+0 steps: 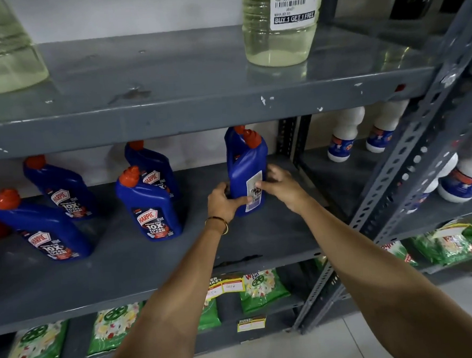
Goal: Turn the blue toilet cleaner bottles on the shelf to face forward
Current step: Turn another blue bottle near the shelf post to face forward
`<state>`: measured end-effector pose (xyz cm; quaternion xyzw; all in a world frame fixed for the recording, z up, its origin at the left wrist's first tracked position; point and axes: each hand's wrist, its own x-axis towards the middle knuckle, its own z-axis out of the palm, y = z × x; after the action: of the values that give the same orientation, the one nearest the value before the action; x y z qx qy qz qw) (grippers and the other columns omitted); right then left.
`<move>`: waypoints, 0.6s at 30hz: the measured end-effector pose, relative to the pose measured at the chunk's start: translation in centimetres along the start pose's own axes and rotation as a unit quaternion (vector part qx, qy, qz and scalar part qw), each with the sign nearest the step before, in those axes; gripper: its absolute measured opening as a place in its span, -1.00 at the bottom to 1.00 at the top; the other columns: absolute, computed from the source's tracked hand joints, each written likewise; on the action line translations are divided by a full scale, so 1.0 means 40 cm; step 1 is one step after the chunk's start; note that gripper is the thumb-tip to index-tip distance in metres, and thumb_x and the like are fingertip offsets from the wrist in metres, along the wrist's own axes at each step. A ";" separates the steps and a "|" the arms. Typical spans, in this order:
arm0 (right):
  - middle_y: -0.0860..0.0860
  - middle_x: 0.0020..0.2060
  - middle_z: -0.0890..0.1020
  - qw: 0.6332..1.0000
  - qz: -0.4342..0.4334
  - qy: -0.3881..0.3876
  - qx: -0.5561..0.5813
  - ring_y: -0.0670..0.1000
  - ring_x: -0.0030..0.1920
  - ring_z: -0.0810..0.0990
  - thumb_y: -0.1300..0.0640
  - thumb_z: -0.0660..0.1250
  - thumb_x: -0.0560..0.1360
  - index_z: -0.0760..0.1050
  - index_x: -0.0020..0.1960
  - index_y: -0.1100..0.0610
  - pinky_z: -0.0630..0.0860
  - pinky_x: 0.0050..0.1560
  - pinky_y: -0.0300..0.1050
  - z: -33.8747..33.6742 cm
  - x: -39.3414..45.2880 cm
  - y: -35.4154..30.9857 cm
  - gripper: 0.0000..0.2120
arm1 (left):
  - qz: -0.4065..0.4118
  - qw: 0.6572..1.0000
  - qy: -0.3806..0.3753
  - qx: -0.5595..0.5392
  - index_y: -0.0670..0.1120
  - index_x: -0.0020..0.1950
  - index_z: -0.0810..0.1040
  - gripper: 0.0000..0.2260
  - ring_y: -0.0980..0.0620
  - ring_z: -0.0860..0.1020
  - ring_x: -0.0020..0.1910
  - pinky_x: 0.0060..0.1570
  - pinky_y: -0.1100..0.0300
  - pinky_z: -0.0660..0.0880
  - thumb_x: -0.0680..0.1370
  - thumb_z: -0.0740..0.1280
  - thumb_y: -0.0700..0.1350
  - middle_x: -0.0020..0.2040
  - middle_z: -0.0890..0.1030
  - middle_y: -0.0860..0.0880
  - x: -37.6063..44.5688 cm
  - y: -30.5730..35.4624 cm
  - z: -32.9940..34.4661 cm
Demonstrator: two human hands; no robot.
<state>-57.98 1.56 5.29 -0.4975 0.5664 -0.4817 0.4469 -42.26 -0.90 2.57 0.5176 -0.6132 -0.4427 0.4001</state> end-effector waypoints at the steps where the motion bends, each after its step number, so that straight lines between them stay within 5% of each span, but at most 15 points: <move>1: 0.08 0.13 0.60 1.000 0.002 -0.003 0.007 -0.11 -0.01 0.60 0.28 0.40 0.41 0.43 0.18 0.09 0.55 -0.05 -0.27 0.002 -0.004 -0.009 -0.62 | 0.002 1.000 0.008 0.009 -0.22 0.07 0.52 -0.52 -0.15 0.62 -0.02 -0.03 0.00 0.59 0.23 0.57 -0.16 0.04 0.64 -0.20 -0.003 0.002 0.002; 6: 0.08 0.25 0.52 1.000 0.016 0.012 0.003 0.04 0.25 0.50 0.19 0.54 0.26 0.32 0.32 0.10 0.45 0.27 0.04 0.034 -0.014 -0.021 -0.30 | 0.037 0.989 0.065 0.126 -0.11 -0.04 0.50 -0.59 -0.04 0.59 -0.18 -0.19 0.09 0.54 0.23 0.54 0.01 -0.13 0.65 -0.06 -0.026 0.012 0.030; 9: 0.07 0.24 0.53 0.999 0.011 0.042 0.008 0.06 0.25 0.49 0.18 0.57 0.21 0.32 0.31 0.09 0.44 0.30 0.10 0.042 -0.016 -0.025 -0.26 | 0.039 0.988 0.064 0.133 -0.05 -0.07 0.47 -0.58 0.01 0.56 -0.21 -0.27 0.15 0.45 0.21 0.53 0.07 -0.15 0.62 0.01 -0.041 0.017 0.037; 12: 0.05 0.15 0.58 0.998 -0.001 0.056 0.004 0.02 0.15 0.55 0.18 0.57 0.18 0.39 0.23 0.08 0.49 0.25 0.10 0.032 -0.023 -0.026 -0.32 | -0.002 0.999 -0.049 -0.010 -0.05 -0.02 0.51 -0.60 0.00 0.59 -0.08 -0.13 0.18 0.54 0.23 0.56 -0.06 -0.08 0.62 -0.01 -0.028 0.021 -0.001; 18: 0.01 0.11 0.63 0.999 -0.019 -0.025 0.044 0.01 0.14 0.59 0.13 0.55 0.19 0.47 0.19 0.03 0.49 0.25 0.09 0.007 -0.033 -0.039 -0.41 | -0.129 0.939 -0.242 -0.207 -0.12 0.34 0.38 -0.60 -0.05 0.51 0.19 0.21 0.03 0.46 0.51 0.31 -0.15 0.26 0.51 -0.11 0.002 0.013 -0.085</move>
<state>-57.36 2.80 6.83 -0.5001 0.5236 -0.5020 0.4729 -39.21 -1.36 4.05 0.3750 -0.5144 -0.7196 0.2775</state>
